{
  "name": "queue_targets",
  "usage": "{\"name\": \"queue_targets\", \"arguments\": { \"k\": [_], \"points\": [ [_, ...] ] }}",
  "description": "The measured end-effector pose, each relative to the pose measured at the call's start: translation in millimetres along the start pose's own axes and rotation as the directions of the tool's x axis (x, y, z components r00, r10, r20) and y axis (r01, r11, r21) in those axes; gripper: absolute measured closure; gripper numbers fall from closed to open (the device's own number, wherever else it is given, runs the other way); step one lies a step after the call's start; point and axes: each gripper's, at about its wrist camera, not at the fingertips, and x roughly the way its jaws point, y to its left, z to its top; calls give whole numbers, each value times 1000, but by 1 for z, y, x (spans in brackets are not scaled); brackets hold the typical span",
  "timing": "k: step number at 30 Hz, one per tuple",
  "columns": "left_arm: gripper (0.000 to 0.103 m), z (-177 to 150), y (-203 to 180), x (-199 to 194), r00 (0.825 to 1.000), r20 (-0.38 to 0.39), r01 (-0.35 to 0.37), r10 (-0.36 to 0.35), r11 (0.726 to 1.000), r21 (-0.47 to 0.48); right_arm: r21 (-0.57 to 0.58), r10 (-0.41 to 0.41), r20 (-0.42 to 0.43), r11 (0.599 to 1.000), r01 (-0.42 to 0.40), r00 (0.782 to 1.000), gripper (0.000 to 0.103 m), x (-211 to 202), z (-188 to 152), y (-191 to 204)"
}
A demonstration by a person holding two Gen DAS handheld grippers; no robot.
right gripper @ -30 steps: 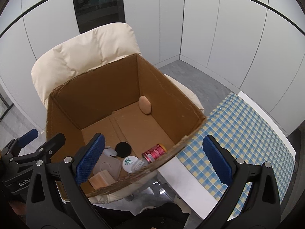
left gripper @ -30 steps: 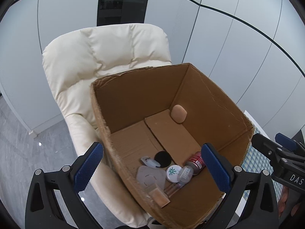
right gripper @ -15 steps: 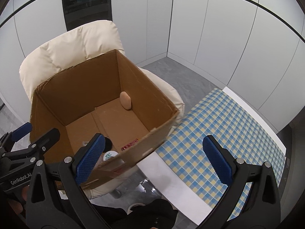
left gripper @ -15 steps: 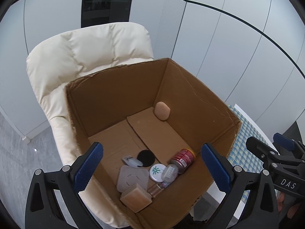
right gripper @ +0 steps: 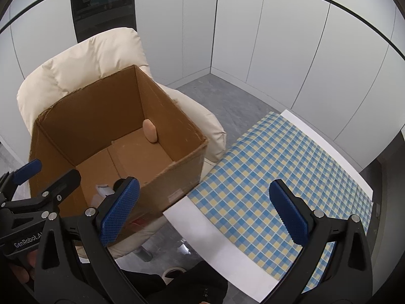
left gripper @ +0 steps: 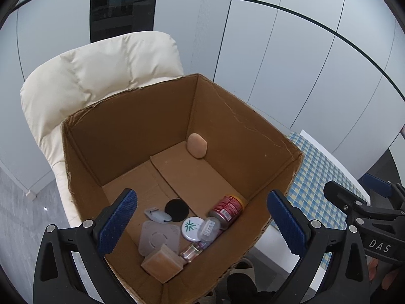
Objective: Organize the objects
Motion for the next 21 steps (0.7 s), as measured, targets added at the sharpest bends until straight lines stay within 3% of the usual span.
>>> {"name": "queue_targets", "arguments": {
  "k": [21],
  "points": [
    [1,-2,-48,10,999,-7,36,-35,997,66,47,-50,-9,998,51,999,0,-6,-10,-45]
  ]
}}
